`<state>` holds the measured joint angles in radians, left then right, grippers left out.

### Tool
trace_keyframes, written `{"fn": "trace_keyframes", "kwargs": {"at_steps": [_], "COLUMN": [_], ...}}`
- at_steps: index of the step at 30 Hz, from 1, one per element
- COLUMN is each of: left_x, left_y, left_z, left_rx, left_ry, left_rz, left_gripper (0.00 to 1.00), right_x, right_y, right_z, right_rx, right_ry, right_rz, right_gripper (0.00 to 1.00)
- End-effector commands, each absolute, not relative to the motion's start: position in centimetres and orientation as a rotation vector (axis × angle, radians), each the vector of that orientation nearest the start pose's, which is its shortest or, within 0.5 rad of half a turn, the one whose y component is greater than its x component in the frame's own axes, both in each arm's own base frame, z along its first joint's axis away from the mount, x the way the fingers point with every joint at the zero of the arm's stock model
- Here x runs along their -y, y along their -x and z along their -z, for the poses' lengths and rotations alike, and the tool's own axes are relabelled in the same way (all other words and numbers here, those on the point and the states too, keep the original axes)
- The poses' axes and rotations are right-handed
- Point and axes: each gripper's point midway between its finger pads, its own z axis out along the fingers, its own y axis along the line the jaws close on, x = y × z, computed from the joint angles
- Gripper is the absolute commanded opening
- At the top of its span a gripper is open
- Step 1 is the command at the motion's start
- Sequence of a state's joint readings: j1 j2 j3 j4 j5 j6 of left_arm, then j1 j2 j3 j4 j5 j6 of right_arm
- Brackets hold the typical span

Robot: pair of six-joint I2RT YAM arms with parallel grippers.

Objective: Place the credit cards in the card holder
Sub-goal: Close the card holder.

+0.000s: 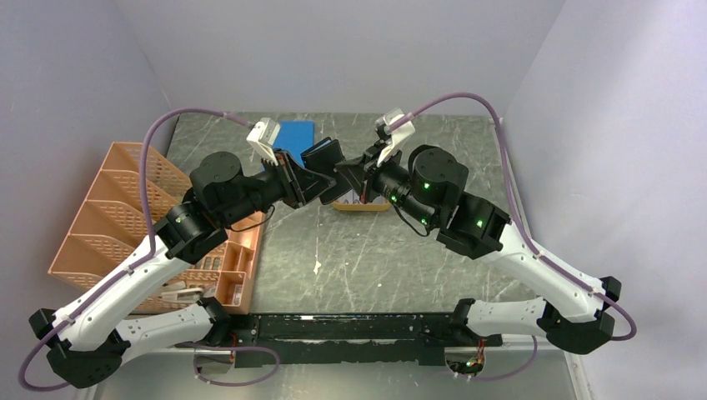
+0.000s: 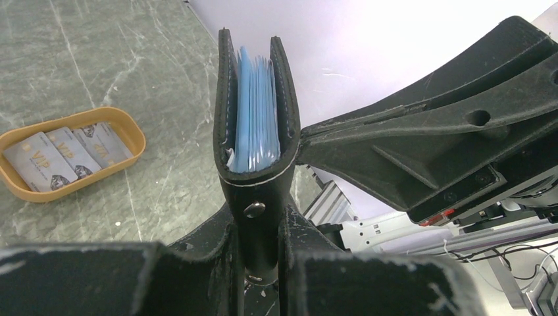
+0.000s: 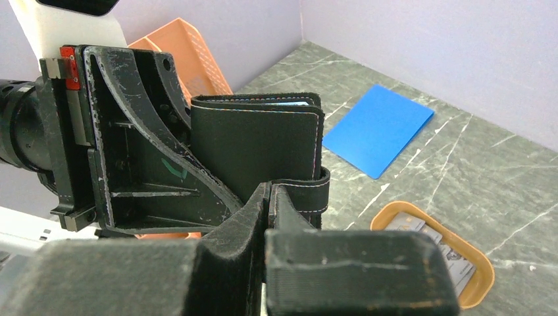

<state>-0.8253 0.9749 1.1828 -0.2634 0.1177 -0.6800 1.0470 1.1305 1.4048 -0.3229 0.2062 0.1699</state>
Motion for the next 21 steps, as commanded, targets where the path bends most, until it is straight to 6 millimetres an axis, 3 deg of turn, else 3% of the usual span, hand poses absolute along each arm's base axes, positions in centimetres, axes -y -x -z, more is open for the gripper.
{"fn": "trace_keyframes", "kwargs": {"at_steps": [1, 21], "left_x": [28.1, 29.0], "left_y": [-18.7, -17.5], "left_z": [-43.7, -45.1], "left_rx": [-1.607, -1.56], "left_ry": [-0.251, -0.303], "left_rz": [1.308, 1.406], "left_gripper": [0.05, 0.05], "right_x": [-30.9, -33.1], "right_y": [-21.0, -21.0], "right_z": [-40.8, -38.7], "right_rx": [-1.621, -1.653], "right_ry": [0.599, 0.629], "right_rz": [-0.725, -0.722], "right_gripper": [0.0, 0.0]}}
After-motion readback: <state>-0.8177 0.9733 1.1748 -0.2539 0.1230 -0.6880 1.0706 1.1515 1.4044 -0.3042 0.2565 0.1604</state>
